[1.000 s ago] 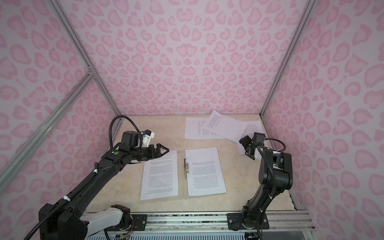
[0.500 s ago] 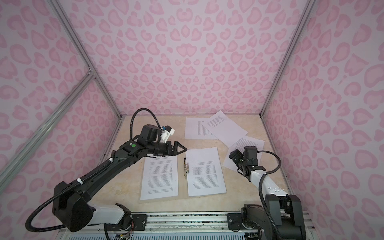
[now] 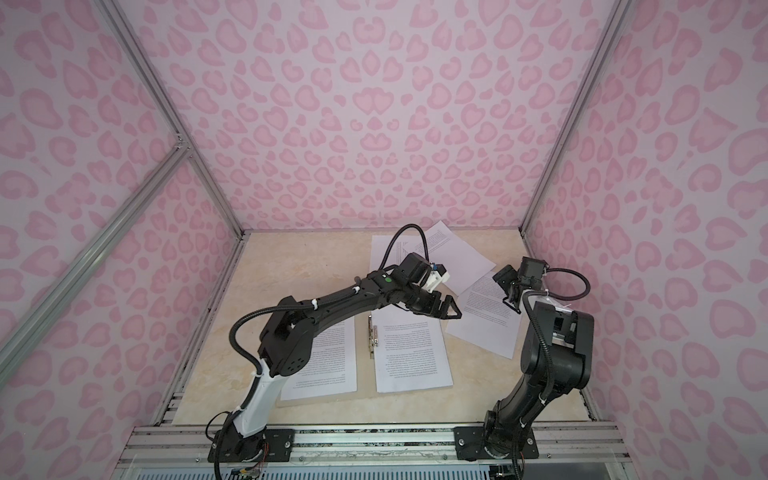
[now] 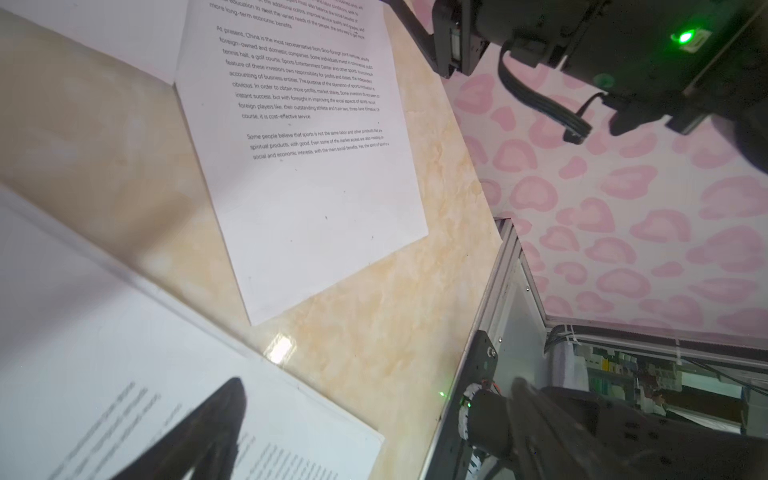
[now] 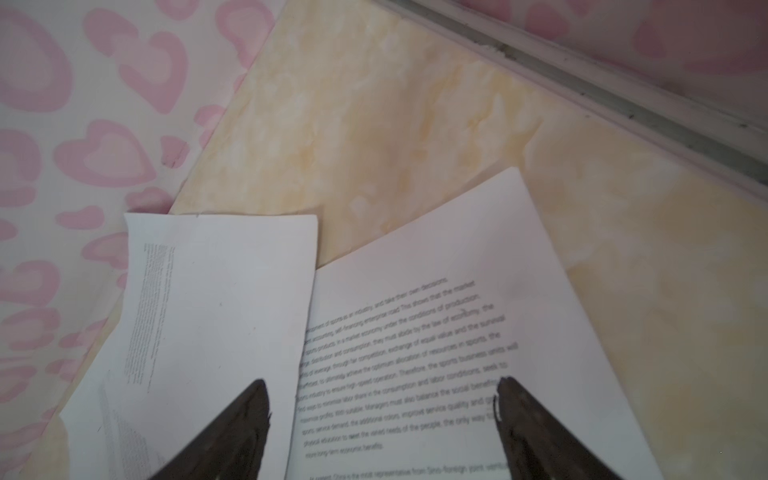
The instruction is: Put the files into the folder
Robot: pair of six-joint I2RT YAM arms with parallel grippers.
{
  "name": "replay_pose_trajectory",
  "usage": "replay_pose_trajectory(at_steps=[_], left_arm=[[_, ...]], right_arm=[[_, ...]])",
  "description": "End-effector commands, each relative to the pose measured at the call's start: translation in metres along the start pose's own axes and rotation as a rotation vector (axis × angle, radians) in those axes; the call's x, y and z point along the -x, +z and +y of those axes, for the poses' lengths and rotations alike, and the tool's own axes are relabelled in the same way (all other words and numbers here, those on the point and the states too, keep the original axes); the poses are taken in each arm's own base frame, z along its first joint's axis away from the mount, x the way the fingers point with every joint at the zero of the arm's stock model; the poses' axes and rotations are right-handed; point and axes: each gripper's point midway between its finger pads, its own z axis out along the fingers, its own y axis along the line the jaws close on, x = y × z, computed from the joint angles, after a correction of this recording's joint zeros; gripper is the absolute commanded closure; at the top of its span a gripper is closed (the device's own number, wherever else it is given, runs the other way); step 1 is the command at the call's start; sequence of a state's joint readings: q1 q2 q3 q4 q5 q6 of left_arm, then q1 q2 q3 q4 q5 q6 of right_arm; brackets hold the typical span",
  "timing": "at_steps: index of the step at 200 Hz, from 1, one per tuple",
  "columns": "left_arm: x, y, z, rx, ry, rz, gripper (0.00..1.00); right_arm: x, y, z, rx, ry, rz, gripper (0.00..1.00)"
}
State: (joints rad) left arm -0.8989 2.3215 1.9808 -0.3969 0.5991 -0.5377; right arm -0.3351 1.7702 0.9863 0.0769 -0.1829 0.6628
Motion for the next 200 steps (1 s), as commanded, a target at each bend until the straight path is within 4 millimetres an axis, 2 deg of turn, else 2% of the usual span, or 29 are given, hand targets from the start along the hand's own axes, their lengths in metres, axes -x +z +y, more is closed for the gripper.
replay_pose_trajectory(at_steps=[1,22,42,63,81,100,123,168,200], left_arm=[[0.005,0.026,-0.001,-0.037,0.027,0.024,0.01],[0.014,0.043,-0.004,-0.057,0.038,0.012,0.01],[0.019,0.057,0.002,-0.07,0.014,0.01,0.01],[0.012,0.073,0.015,-0.08,-0.04,0.032,0.01],[0.003,0.083,0.024,-0.083,-0.07,0.058,0.01],[-0.002,0.085,0.03,-0.074,-0.078,0.067,0.01],[-0.009,0.086,0.042,-0.024,-0.109,0.081,0.01],[-0.013,0.073,0.07,0.066,-0.195,0.077,0.01],[-0.014,0.068,0.079,0.098,-0.199,0.088,0.01]], right_arm=[[0.017,0.012,-0.011,-0.016,0.022,-0.037,0.14],[0.027,0.021,-0.017,-0.019,0.015,-0.04,0.14],[0.033,0.028,-0.027,-0.018,0.03,-0.024,0.14],[0.029,0.042,-0.031,0.016,0.054,0.039,0.14],[0.03,0.044,-0.03,0.056,0.035,0.047,0.15],[0.027,0.044,-0.036,0.056,0.041,0.071,0.15],[0.009,0.047,-0.039,0.074,0.094,0.146,0.16],[-0.018,0.037,-0.041,0.12,0.198,0.211,0.16],[-0.032,0.026,-0.042,0.154,0.253,0.238,0.16]])
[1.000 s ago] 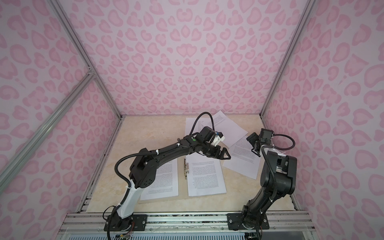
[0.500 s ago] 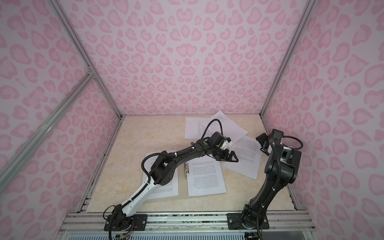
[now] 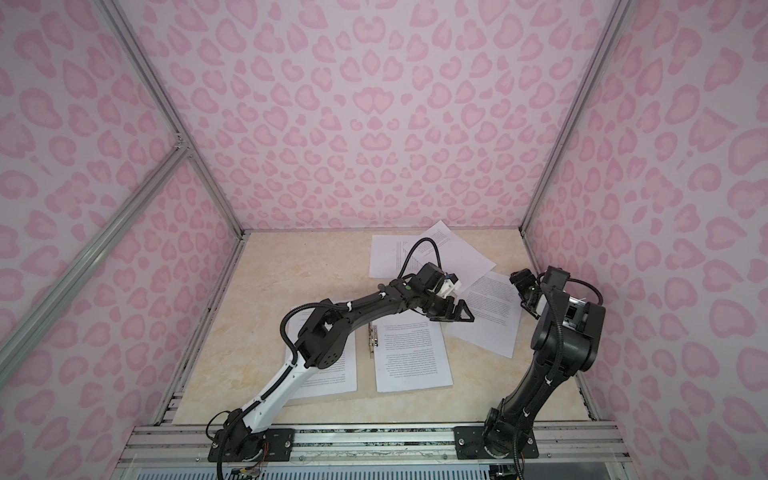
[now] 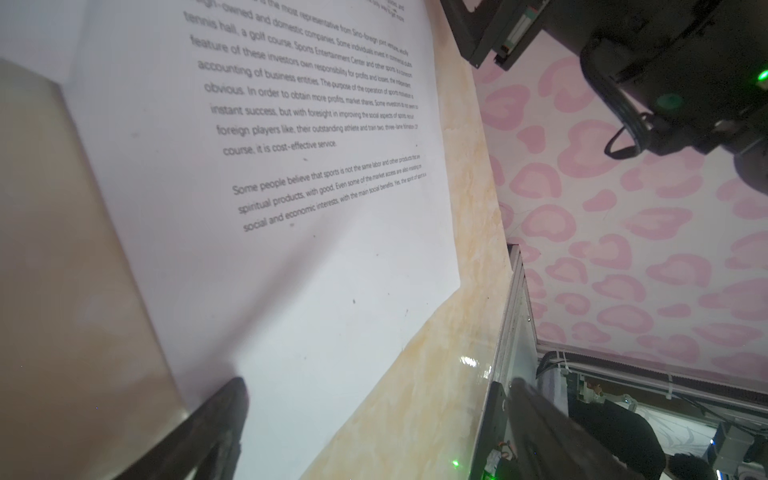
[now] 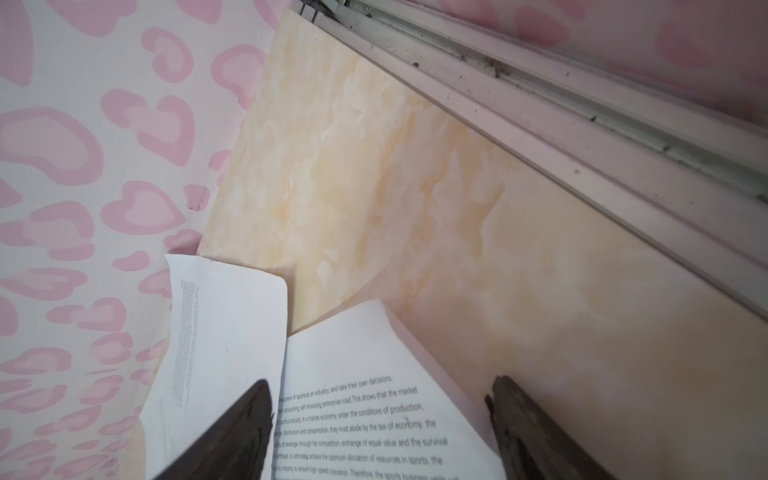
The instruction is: Put the files into the folder
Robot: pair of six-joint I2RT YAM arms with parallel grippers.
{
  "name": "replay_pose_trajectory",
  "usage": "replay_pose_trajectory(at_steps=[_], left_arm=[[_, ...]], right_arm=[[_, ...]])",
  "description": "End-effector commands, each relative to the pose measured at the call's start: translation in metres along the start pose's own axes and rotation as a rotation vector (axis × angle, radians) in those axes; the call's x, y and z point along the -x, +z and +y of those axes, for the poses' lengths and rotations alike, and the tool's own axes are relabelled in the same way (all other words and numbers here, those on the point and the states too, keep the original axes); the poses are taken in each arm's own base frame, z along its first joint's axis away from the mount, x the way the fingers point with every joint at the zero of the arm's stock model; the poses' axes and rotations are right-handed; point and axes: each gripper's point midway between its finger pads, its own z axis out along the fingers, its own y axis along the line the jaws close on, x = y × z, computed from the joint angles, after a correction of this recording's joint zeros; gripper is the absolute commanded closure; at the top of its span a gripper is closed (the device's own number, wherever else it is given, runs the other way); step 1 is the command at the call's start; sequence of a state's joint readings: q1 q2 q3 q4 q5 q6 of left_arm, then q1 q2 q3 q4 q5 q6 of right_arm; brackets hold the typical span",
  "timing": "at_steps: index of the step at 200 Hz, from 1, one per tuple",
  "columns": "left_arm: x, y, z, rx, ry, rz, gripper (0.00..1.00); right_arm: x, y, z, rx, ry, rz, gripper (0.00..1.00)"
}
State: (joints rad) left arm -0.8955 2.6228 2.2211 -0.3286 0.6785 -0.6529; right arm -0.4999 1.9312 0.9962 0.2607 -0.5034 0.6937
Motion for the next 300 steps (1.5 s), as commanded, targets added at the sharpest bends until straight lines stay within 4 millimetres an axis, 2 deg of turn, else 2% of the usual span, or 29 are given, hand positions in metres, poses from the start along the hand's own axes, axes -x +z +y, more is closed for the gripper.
replay_pose_trajectory(at_steps=[1,48,85,112,135,153,172,189,207,236,265,277,300], left_arm=[[-0.015,-0.006,0.04,0.167,-0.09,0.038,0.01],[-0.017,0.0,0.04,0.141,-0.091,0.053,0.01],[-0.02,0.004,0.048,0.147,-0.1,0.06,0.01],[-0.02,0.006,0.049,0.146,-0.105,0.062,0.02],[-0.021,0.008,0.051,0.141,-0.115,0.064,0.02],[-0.022,0.01,0.051,0.137,-0.117,0.067,0.02],[-0.022,0.01,0.052,0.138,-0.119,0.067,0.02],[-0.023,0.011,0.053,0.142,-0.12,0.068,0.02],[-0.024,0.012,0.054,0.137,-0.124,0.072,0.02],[-0.026,0.014,0.056,0.138,-0.129,0.077,0.02],[-0.027,0.015,0.056,0.134,-0.135,0.079,0.03],[-0.026,0.016,0.055,0.127,-0.135,0.078,0.03],[-0.027,0.017,0.055,0.124,-0.135,0.078,0.03]], right_arm=[[-0.044,-0.005,-0.021,-0.043,0.137,0.145,0.16],[-0.063,-0.026,-0.018,0.009,0.173,0.193,0.15],[-0.068,-0.055,-0.033,0.008,0.222,0.175,0.11],[-0.067,-0.081,-0.044,-0.012,0.247,0.131,0.03],[-0.073,-0.094,-0.046,-0.018,0.247,0.127,0.03],[-0.08,-0.104,-0.057,-0.064,0.267,0.123,0.03],[-0.068,-0.128,-0.071,-0.164,0.213,0.025,0.03],[-0.07,-0.142,-0.078,-0.24,0.18,0.009,0.03],[-0.077,-0.145,-0.075,-0.216,0.173,0.027,0.03],[-0.096,-0.152,-0.09,-0.293,0.185,0.066,0.03],[-0.091,-0.171,-0.099,-0.366,0.145,0.015,0.03],[-0.086,-0.172,-0.093,-0.331,0.138,-0.012,0.03],[-0.089,-0.157,-0.065,-0.142,0.128,0.023,0.03]])
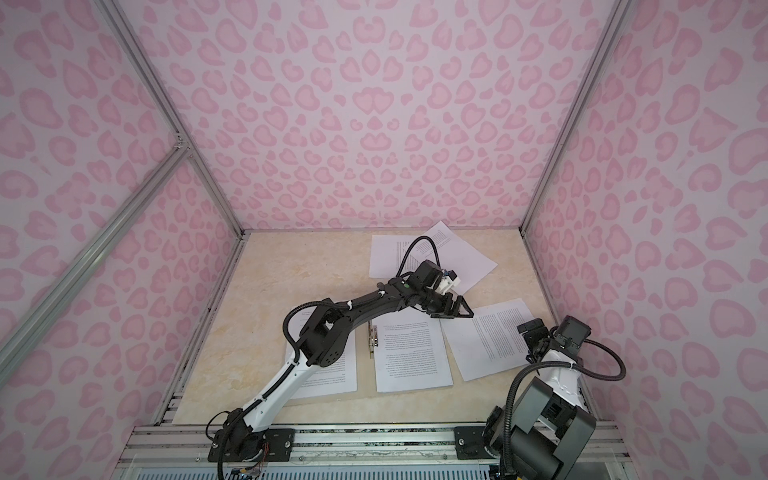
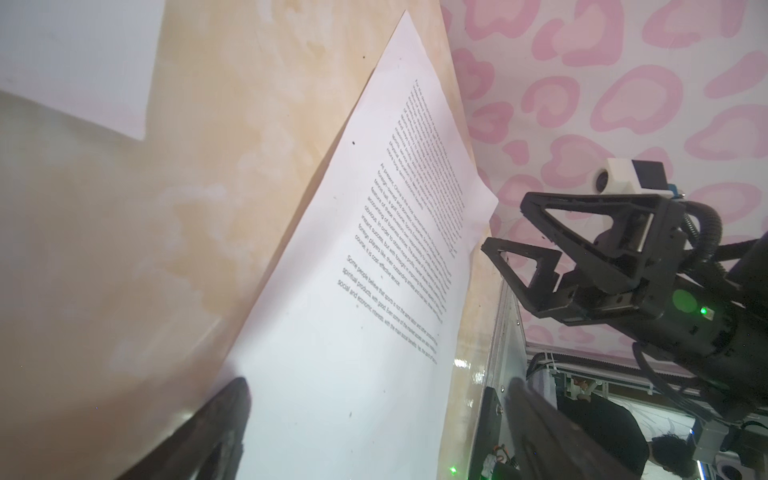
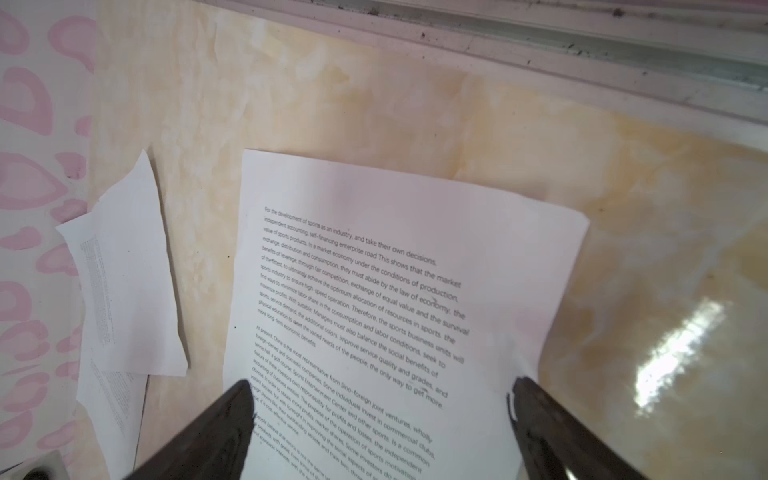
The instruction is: Put the files into the folder
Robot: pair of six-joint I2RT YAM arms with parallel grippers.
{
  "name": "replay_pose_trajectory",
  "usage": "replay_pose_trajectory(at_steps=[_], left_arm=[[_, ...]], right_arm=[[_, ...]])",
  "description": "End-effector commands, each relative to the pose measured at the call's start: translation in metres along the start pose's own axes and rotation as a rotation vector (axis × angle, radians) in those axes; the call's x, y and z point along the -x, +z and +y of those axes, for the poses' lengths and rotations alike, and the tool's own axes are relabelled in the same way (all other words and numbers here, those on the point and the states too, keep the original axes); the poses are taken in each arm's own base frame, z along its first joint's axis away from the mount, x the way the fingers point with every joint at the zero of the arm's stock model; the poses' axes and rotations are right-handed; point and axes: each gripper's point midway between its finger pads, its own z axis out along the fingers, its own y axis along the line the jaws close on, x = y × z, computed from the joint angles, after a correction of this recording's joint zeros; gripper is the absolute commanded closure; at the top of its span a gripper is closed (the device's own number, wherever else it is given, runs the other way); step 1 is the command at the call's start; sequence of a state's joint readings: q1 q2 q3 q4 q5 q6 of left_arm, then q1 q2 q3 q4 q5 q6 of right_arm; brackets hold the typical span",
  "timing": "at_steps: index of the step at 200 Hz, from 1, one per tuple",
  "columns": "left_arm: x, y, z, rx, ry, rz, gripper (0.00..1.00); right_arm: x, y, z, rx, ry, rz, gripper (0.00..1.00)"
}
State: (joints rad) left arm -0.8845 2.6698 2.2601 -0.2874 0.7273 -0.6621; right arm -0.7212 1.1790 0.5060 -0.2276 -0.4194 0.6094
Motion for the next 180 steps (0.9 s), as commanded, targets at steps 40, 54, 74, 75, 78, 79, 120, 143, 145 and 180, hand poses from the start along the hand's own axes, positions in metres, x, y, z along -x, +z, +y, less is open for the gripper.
replay_pose_trajectory(at_steps=[40,54,74,75,78,79,120,143,145,180], left_arm=[[-0.034,0.009,0.053,0.174,-0.148,0.078,0.03],[-0.035,0.009,0.053,0.174,-0.149,0.079,0.03],[-0.035,0.01,0.054,0.174,-0.153,0.081,0.03],[-0.036,0.011,0.054,0.174,-0.153,0.082,0.03],[-0.036,0.011,0.054,0.173,-0.154,0.083,0.03],[-0.036,0.011,0.054,0.173,-0.153,0.083,0.03],[-0.037,0.011,0.054,0.171,-0.158,0.085,0.03],[-0.037,0.011,0.055,0.173,-0.161,0.085,0.03],[-0.037,0.011,0.055,0.173,-0.161,0.085,0.03],[-0.037,0.011,0.056,0.176,-0.165,0.083,0.03]], right_arm=[[-0.024,-0.005,-0.013,-0.057,-0.014,0.057,0.03],[-0.018,-0.018,-0.021,-0.107,-0.012,-0.011,0.03],[-0.014,-0.032,-0.033,-0.186,-0.007,-0.072,0.03],[-0.013,-0.032,-0.034,-0.191,-0.006,-0.076,0.03],[-0.014,-0.032,-0.037,-0.205,0.001,-0.081,0.03],[-0.014,-0.032,-0.038,-0.209,0.003,-0.082,0.03],[-0.028,-0.019,-0.053,-0.227,0.028,-0.043,0.03],[-0.033,-0.014,-0.052,-0.207,0.036,-0.027,0.03],[-0.035,-0.013,-0.051,-0.202,0.034,-0.021,0.03],[-0.058,0.004,-0.042,-0.169,0.009,0.065,0.03]])
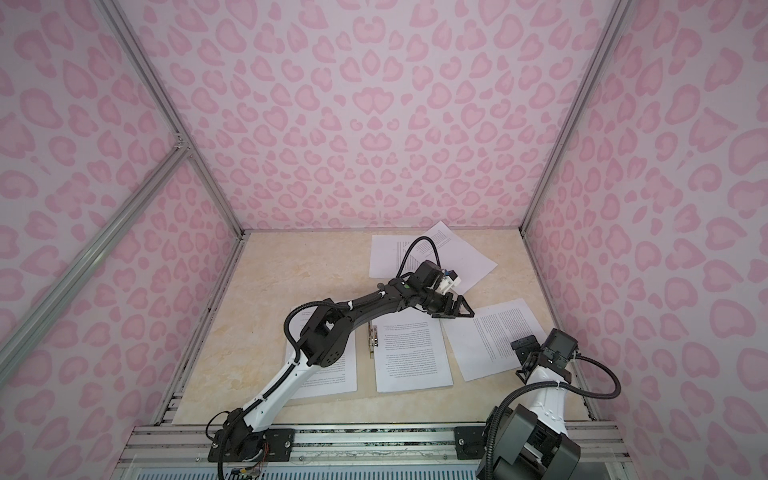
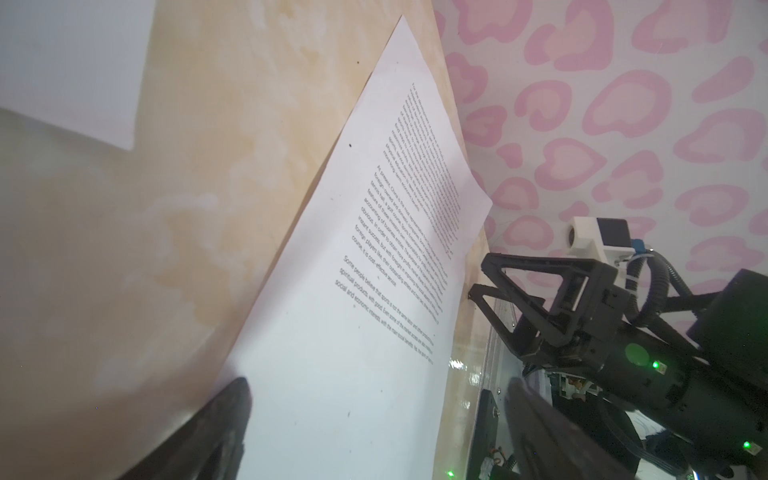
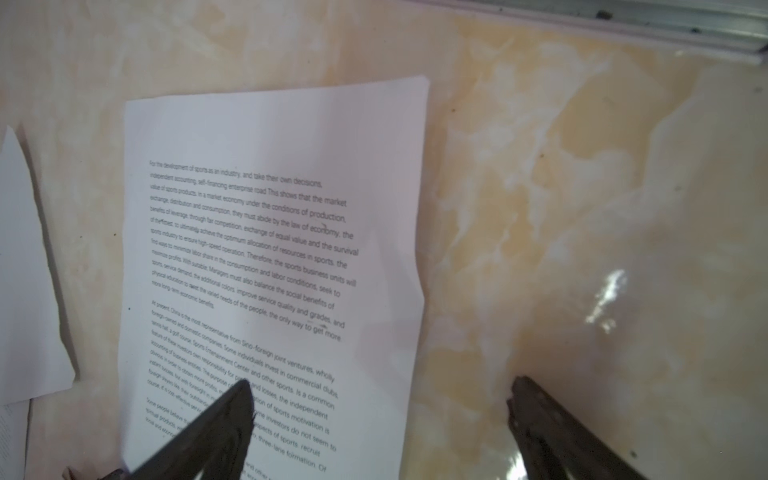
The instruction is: Put the files into the folder
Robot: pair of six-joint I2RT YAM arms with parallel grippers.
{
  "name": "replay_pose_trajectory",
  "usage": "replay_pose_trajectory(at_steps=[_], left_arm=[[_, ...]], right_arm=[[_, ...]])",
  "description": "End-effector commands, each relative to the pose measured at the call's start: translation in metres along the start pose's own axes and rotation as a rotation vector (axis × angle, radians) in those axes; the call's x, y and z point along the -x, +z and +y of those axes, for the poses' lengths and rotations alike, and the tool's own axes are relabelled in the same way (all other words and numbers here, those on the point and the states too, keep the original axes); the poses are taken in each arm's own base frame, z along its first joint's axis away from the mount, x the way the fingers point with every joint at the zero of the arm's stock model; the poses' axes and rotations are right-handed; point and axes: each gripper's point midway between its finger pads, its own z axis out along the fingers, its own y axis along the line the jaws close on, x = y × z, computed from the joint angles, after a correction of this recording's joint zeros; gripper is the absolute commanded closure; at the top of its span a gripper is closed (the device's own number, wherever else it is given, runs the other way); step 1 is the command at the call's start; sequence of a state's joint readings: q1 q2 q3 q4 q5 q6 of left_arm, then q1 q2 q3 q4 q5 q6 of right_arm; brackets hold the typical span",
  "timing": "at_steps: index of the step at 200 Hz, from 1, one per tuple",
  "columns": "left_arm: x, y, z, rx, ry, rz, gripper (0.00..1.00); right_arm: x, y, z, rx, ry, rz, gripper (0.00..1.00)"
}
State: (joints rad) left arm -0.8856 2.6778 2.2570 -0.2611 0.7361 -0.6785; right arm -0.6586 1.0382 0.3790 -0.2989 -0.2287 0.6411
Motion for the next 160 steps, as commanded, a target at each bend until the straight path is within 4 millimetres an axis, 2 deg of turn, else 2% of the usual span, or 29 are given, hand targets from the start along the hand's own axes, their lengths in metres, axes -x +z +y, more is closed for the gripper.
replay_pose_trajectory(at_steps=[1,45,65,91,138,160], left_arm=[[-0.037,0.007,0.056,0.191,-0.16,0.084,0.03],[-0.039,0.008,0.056,0.196,-0.162,0.086,0.03],[-0.039,0.009,0.056,0.196,-0.167,0.088,0.04],[-0.039,0.009,0.055,0.195,-0.162,0.087,0.04],[-0.039,0.009,0.054,0.191,-0.164,0.09,0.04],[-0.04,0.008,0.053,0.192,-0.161,0.089,0.04]], right_arm=[[-0.028,0.009,0.001,-0.004,0.007,0.105,0.03],[-0.061,0.016,0.023,0.104,0.017,0.194,0.03],[-0.066,0.014,0.045,0.219,0.023,0.213,0.03],[-0.065,0.003,0.074,0.319,-0.065,0.218,0.03],[-0.055,-0.006,0.084,0.39,-0.063,0.134,0.08],[-0.052,-0.005,0.073,0.339,-0.064,0.102,0.16]])
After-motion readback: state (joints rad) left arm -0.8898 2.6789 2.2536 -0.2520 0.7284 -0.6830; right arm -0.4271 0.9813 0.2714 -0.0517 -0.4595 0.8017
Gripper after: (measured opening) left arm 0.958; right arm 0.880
